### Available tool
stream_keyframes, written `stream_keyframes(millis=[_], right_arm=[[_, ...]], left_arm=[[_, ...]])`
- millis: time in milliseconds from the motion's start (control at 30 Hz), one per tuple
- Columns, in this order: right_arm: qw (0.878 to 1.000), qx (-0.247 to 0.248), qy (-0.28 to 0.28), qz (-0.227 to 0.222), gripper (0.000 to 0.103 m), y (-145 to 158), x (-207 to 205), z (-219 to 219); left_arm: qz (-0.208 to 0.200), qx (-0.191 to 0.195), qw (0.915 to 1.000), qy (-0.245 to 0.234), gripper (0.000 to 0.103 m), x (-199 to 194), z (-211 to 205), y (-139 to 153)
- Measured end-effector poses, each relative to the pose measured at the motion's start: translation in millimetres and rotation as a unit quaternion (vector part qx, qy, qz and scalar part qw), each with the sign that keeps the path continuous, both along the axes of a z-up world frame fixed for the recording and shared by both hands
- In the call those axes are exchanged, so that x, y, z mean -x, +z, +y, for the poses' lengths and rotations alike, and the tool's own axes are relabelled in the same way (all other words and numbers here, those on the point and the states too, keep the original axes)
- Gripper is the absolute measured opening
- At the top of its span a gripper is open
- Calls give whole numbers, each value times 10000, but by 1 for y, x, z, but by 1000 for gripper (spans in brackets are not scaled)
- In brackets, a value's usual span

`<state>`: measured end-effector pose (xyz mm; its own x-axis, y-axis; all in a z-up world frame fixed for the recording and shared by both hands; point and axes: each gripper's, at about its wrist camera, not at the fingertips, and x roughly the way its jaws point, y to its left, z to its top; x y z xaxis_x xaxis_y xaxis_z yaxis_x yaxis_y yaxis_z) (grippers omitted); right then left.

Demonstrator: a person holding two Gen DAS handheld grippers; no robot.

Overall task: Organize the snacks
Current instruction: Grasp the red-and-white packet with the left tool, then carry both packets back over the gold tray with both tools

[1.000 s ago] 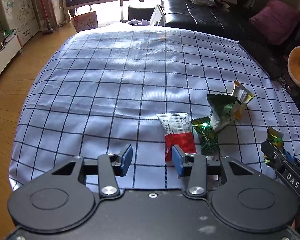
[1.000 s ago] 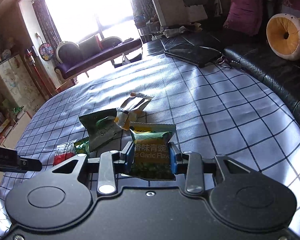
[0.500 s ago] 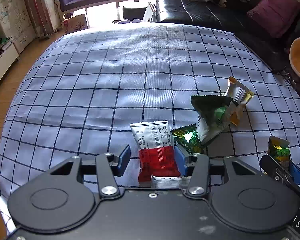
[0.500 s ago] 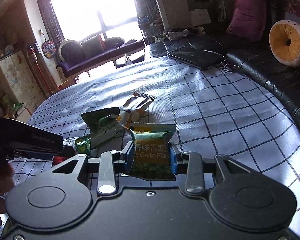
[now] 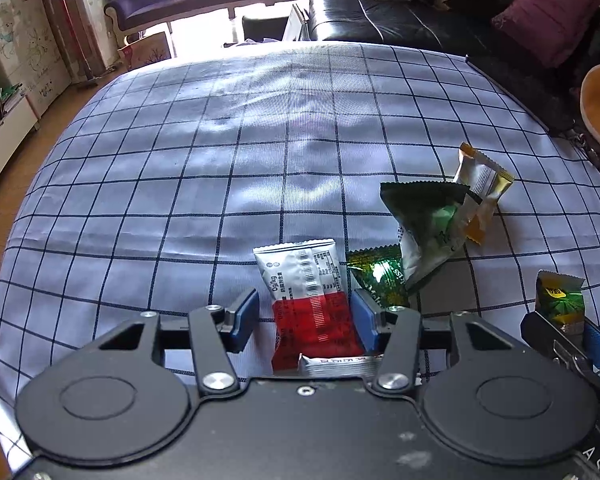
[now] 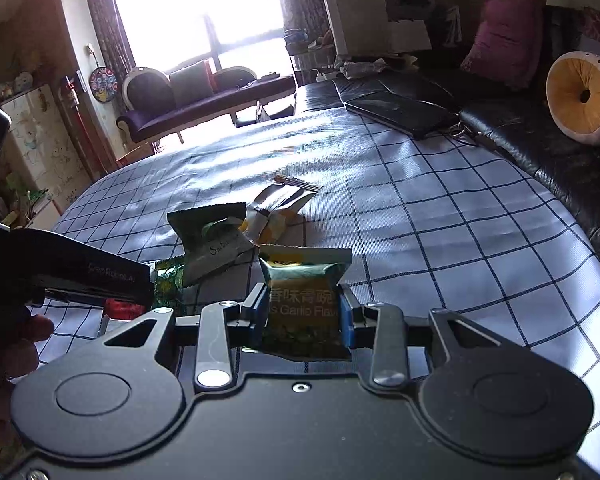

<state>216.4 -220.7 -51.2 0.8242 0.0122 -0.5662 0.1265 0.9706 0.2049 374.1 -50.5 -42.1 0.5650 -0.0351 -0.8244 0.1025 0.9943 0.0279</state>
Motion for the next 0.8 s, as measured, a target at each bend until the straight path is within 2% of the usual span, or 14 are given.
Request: stream_keyframes(millis=[267,333,400,433,600,800], right_arm=[[10000,69,18,28,45,-1,-1,2],[10000,80,26,21,45,-1,-1,3],[9999,100,41,6,45,-1,0,3],[9999,112,45,-2,45,-1,0,4],[9998,181,50,-29,45,-1,1,5],[9996,262,20,-36,45,-3,1,6]], left_arm=[[-46,12,10000,-4,51,3,1,0],[-27,105,9999,-33,46,3,2,0],[-57,148,9999,-20,36,3,4,3],[-69,172,9998,-20,35,3,5,4],[-100,305,9995,19,34,5,12,10],[-269,512,9983,18,34,25,27,35]])
